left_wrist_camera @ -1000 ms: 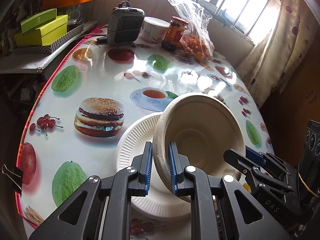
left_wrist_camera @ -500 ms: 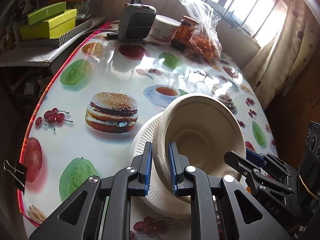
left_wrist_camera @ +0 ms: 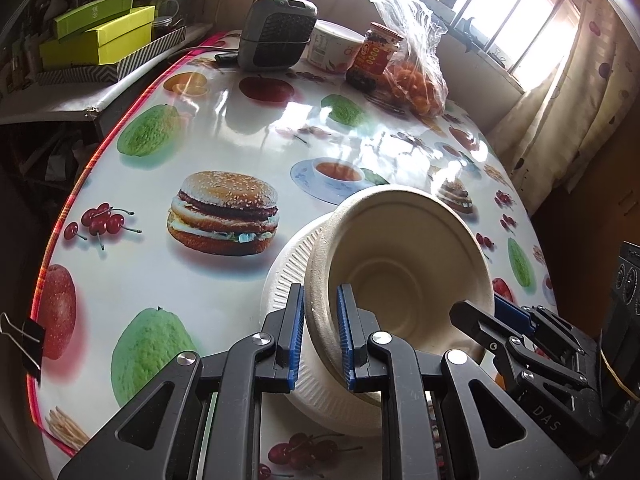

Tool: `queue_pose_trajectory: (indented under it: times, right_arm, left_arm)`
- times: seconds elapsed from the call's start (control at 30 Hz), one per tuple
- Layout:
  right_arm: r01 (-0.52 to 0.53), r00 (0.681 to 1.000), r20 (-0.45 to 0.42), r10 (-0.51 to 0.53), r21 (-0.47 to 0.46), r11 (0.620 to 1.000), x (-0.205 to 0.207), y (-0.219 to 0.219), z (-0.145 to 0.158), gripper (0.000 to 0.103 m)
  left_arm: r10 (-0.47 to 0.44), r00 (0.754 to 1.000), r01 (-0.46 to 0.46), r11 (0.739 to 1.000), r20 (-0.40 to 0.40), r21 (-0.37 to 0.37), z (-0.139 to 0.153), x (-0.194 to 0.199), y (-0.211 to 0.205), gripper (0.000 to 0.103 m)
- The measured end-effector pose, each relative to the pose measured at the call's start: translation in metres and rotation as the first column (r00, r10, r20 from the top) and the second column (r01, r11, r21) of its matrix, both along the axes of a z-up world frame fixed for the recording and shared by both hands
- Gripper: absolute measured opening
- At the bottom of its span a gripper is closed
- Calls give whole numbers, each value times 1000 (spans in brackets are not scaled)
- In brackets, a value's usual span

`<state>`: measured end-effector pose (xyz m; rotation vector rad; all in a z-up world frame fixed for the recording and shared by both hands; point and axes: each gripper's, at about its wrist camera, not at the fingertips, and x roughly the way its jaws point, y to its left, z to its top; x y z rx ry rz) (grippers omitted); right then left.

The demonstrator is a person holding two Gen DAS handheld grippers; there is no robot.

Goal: Organize plates and bowls
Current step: 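Lower the held bowls with both grippers onto the white plate stack, then open both grippers to release the bowls on the plates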

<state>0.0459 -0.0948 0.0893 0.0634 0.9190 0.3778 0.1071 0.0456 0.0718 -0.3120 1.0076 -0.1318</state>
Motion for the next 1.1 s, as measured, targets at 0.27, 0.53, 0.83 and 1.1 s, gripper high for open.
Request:
queue_pose_trajectory:
  times: [0.27,0.53,0.83,1.1]
  right_arm:
    - [2,1000,-1,-2,0,1000,-1,-1,-2,32]
    - [3,1000,0,-3,0,1000,-1,-2,-3,32]
    - [3,1000,-1,-3,2,1000,-1,-2,-3,32]
    - [3,1000,0,-3,5,1000,-2,-3,-3,37]
  left_arm:
    - [2,1000,-2,1000,4,-1,0,-1,0,17]
    - [3,1000,-3,1000,8,2,1,-1,0,17]
    - [0,1000,-1,1000,8,8,0,-1,0,18]
    - [-13,1000,13,1000,19,6,2,-2,-5,25]
